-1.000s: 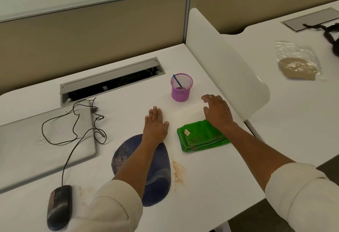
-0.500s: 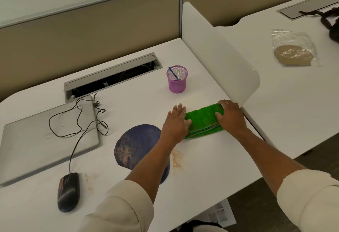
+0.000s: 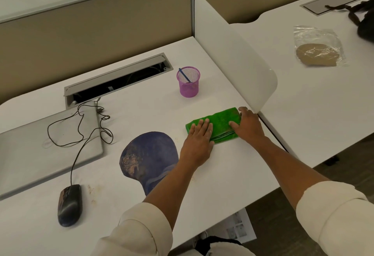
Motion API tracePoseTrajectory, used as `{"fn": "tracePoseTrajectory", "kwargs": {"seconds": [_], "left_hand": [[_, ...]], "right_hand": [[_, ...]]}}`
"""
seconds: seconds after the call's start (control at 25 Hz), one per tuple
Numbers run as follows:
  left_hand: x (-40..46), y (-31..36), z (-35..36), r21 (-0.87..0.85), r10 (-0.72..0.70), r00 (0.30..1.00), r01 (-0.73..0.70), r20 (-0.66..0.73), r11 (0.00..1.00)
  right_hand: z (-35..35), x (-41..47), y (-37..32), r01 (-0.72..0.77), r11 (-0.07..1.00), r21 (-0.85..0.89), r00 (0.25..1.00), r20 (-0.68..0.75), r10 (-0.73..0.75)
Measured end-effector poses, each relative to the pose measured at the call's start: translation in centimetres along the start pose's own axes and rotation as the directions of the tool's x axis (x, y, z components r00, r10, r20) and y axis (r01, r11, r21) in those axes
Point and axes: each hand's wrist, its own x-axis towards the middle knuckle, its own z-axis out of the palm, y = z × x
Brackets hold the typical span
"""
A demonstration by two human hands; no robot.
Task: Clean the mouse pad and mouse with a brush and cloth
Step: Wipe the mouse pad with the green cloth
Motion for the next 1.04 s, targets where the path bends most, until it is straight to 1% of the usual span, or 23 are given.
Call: {"fn": "tracePoseTrajectory", "kwargs": {"seconds": [0.16,0.28,0.36,0.48,0.64,0.76,0.8,0.88,0.92,0.96,1.0,1.04], "left_hand": [[-0.2,0.3,0.5,-0.008,-0.036,0.999,0.036,0.039,0.999],[0.0,0.3,0.4,-0.013,-0.043,0.998,0.043,0.056,0.999],[0.0,0.3,0.4,-0.014,-0.044,0.997,0.045,0.066,0.999],[-0.1,0.2,0.5,-0.022,-0.038,0.997,0.039,0.073,0.999],[-0.3,-0.1,0.3,-0.07,-0.04,0.998,0.044,0.049,0.997],[-0.5,-0.1,-0.3,-0.213,-0.082,0.995,0.069,-0.05,0.975],[-0.6,-0.3,-0.5,-0.27,-0.122,0.988,0.091,-0.099,0.958],[-0.9,-0.8,-0.7,-0.402,-0.247,0.953,0.159,-0.176,0.901],[-1.2,-1.1,-0.8,-0.497,-0.326,0.928,0.2,-0.179,0.844],[-1.4,-1.5,-0.9,-0.602,-0.399,0.902,0.23,-0.163,0.764],[-1.5,-1.8,-1.2,-0.701,-0.456,0.879,0.237,-0.141,0.673],[-1.8,-2.1,-1.4,-0.786,-0.491,0.86,0.206,-0.139,0.583]], "right_hand": [[0.1,0.3,-0.5,-0.056,0.996,0.069,0.998,0.009,0.055],[-0.3,0.4,-1.2,-0.136,0.977,0.162,0.991,0.023,0.134],[-0.5,0.4,-1.4,-0.2,0.958,0.205,0.98,0.06,0.192],[-0.8,0.0,-1.6,-0.26,0.943,0.209,0.964,0.119,0.24],[-1.4,-0.5,-2.3,-0.231,0.93,0.286,0.971,0.12,0.204],[-2.5,-1.4,-3.4,-0.161,0.914,0.373,0.987,0.084,0.139],[-3.0,-1.6,-3.9,-0.136,0.909,0.395,0.991,0.068,0.118],[-4.2,-2.1,-5.0,-0.088,0.907,0.412,0.996,0.055,0.072],[-4.8,-2.3,-5.7,-0.064,0.908,0.413,0.997,0.061,0.043],[-5.6,-2.4,-6.4,-0.04,0.907,0.419,0.997,0.074,0.01],[-6.4,-2.6,-7.2,-0.018,0.9,0.435,0.995,0.092,-0.024],[-7.2,-2.9,-8.0,-0.002,0.889,0.458,0.992,0.113,-0.056]]}}
